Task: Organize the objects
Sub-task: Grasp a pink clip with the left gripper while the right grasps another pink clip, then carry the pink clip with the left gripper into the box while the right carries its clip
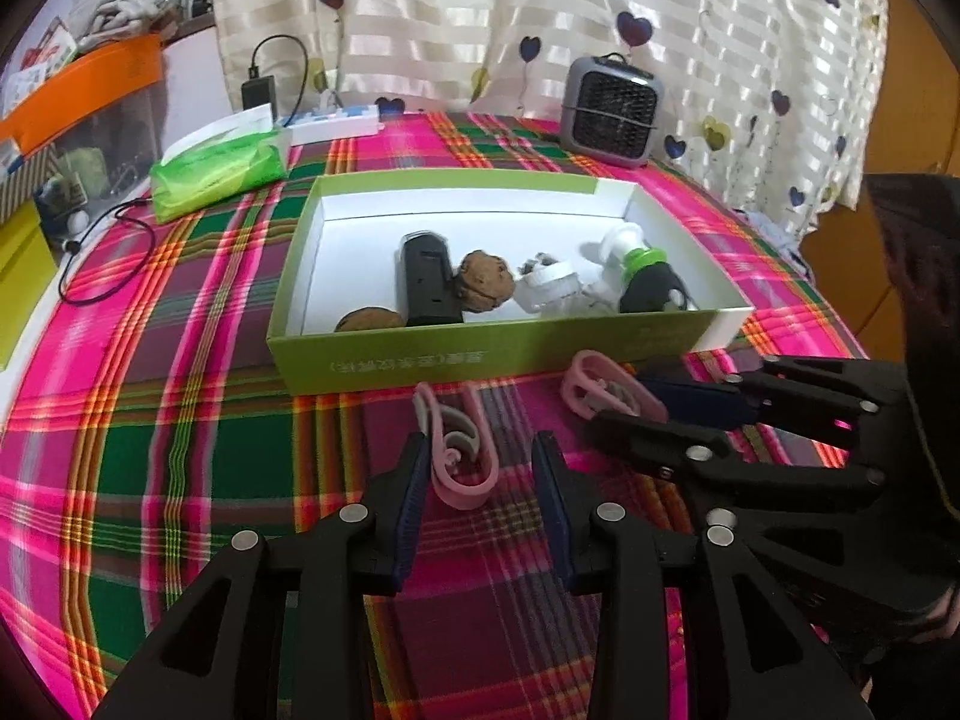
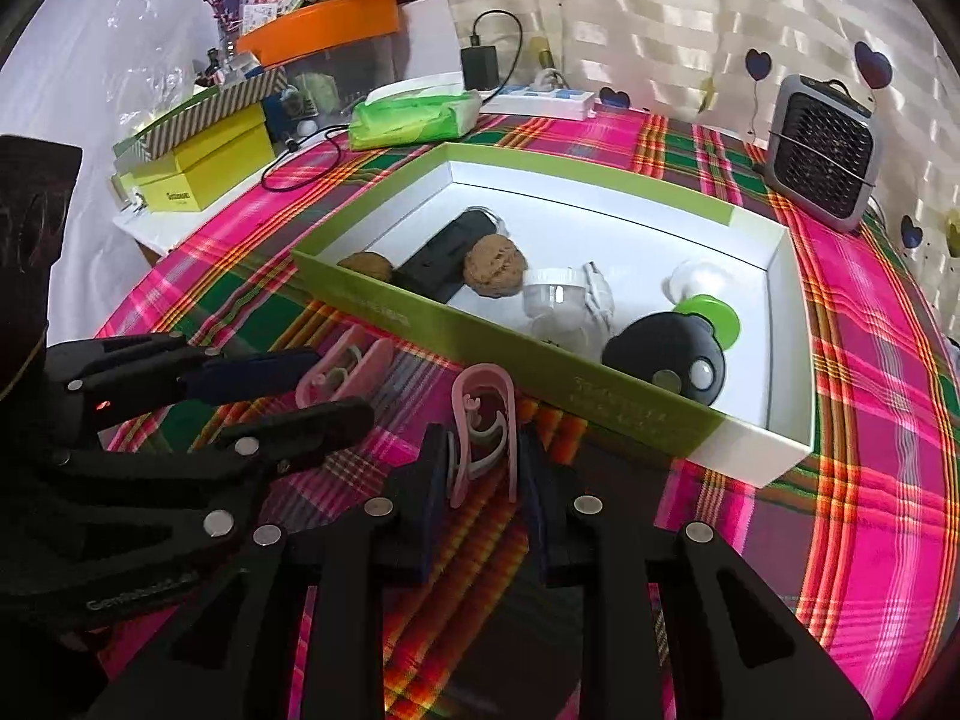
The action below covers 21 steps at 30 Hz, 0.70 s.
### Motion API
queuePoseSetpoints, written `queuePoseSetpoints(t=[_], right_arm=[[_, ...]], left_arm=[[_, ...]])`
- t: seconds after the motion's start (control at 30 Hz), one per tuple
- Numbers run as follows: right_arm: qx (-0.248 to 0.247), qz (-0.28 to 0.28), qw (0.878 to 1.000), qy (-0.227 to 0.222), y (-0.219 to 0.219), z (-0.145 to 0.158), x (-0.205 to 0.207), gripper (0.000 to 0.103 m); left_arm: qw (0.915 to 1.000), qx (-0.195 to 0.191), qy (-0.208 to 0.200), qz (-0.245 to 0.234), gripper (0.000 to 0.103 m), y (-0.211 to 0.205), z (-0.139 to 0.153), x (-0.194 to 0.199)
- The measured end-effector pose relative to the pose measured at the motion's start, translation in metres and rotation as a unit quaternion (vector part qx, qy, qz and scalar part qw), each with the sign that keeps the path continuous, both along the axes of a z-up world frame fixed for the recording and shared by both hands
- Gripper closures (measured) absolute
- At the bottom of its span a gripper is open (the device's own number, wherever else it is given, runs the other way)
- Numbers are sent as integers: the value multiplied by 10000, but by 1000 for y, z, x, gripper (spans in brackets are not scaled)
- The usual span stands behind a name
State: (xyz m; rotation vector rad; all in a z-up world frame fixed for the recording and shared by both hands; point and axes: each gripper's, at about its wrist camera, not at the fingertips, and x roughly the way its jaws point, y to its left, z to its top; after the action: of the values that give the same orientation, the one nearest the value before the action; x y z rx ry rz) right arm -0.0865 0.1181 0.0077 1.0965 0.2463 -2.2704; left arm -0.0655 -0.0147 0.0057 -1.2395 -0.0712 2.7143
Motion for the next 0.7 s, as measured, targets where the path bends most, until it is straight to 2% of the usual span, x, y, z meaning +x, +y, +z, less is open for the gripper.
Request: queuePoseSetpoints(t=[0.07, 0.3, 0.43, 0.7], right_arm=[[-9, 28, 10000, -2, -1, 0, 1, 79], [70, 44, 10000, 44, -2, -1, 1, 79], [81, 46, 9999, 43, -2, -1, 1, 79], [129, 20, 9997, 214, -4, 1, 7, 79]], left_arm=[[9999, -35, -121, 94, 70, -2, -4, -4], [9998, -85, -112, 129, 70, 1, -4, -10], [9998, -82, -117, 155, 80, 1, -4, -12], [9999, -49, -50, 114, 82, 2, -2, -7]])
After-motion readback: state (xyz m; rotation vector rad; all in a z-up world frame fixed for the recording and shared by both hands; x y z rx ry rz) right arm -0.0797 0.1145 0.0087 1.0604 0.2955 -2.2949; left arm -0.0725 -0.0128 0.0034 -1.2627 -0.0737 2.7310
